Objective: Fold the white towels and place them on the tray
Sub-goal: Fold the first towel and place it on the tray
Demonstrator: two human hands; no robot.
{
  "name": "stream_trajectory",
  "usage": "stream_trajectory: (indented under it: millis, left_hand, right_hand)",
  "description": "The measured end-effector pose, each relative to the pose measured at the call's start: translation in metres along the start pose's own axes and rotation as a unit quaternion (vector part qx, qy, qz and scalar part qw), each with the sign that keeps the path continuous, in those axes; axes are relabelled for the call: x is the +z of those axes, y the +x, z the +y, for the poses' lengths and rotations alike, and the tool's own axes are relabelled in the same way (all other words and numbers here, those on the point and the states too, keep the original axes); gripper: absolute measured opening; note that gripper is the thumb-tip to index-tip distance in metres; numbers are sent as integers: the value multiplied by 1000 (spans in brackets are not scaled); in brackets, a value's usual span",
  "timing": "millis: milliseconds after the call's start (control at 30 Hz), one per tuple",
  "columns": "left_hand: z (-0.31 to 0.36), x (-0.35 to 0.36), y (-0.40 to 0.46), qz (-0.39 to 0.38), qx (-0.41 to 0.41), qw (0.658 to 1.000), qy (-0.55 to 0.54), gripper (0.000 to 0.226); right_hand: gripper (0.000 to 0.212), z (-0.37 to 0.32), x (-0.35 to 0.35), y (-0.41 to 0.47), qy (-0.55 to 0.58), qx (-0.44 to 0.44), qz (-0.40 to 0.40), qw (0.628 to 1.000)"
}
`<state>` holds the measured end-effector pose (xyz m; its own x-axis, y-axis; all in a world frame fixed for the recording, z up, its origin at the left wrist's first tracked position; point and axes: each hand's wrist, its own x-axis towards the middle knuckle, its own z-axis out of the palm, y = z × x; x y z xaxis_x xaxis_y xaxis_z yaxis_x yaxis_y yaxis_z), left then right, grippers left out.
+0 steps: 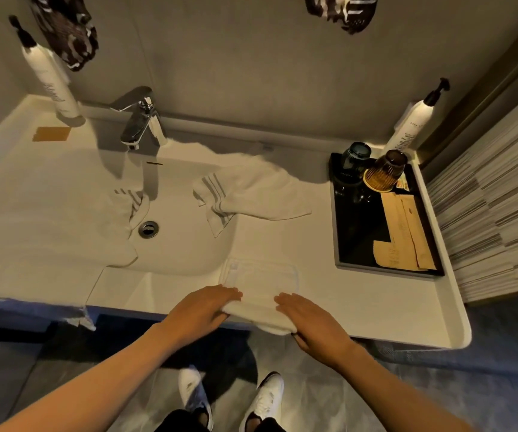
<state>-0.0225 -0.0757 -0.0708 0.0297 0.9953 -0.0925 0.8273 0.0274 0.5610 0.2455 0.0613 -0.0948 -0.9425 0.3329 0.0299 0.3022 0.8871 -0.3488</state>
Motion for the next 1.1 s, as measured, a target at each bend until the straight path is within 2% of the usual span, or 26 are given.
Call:
stream_trajectory:
  millis: [67, 133, 167, 233, 300, 433, 533, 567, 633, 733, 767, 800, 833, 900, 933, 967, 1033, 1100]
  left_hand:
    - [10, -11, 12, 9, -75, 991, -107, 31]
    - [16, -17, 26, 67, -138, 963, -224, 27]
    - [16, -17, 33, 87, -159, 948, -263, 26]
    - [14, -15, 44, 100, -181, 934, -291, 25]
    - [11, -15, 52, 107, -201, 931, -287, 29]
    - [14, -15, 66, 106, -237, 929, -264, 40]
    - [18, -11, 78, 96, -256, 942, -194, 43]
    - [18, -8, 80, 97, -257, 946, -170, 42]
    - [15, -6, 82, 98, -247, 956, -124, 41]
    - [13, -4, 83, 97, -233, 967, -30, 41]
    - [13, -3, 81, 108, -232, 967, -2, 42]
    - [14, -1, 82, 125, -229, 965, 27, 43]
    - [14, 0, 83, 146, -224, 962, 58, 43]
    - [18, 3, 85, 186, -175, 957, 138, 39]
    - [21, 2, 87, 192, -126, 958, 173, 34]
    - [23, 3, 87, 180, -70, 962, 191, 30]
    - [19, 7, 86, 140, 3, 975, 174, 31]
    - [2, 13, 82, 85, -3, 990, 113, 38]
  right_hand:
    - [51, -3, -3, 1, 84, 78, 6, 993]
    - [51, -11, -8, 7, 175, 159, 9, 972]
    - [44, -16, -12, 13, 210, 186, 28, 959]
    - [30, -20, -15, 23, 209, 221, 76, 950]
    - [32, -18, -14, 32, 186, 266, 93, 941]
    - [53, -20, -17, 42, 194, 403, 82, 891]
    - [40, -26, -23, 50, 158, 464, 33, 871]
    - [36, -26, -26, 53, 170, 484, 17, 858]
    - [42, -25, -29, 59, 217, 532, -5, 818]
    - [58, -19, -31, 70, 275, 590, 26, 759]
    - [63, -20, -33, 75, 253, 601, 35, 757]
    - [68, -20, -34, 81, 194, 598, 32, 777]
    - [75, -23, -35, 87, 106, 570, 21, 815]
    - [87, -34, -30, 97, -69, 424, 25, 903]
    - [86, -37, -24, 100, -110, 339, 25, 934]
    - [81, -39, -14, 101, -123, 271, 20, 954]
    - [74, -37, 1, 93, -103, 214, -2, 971]
    - [78, -28, 5, 79, -85, 198, -6, 976]
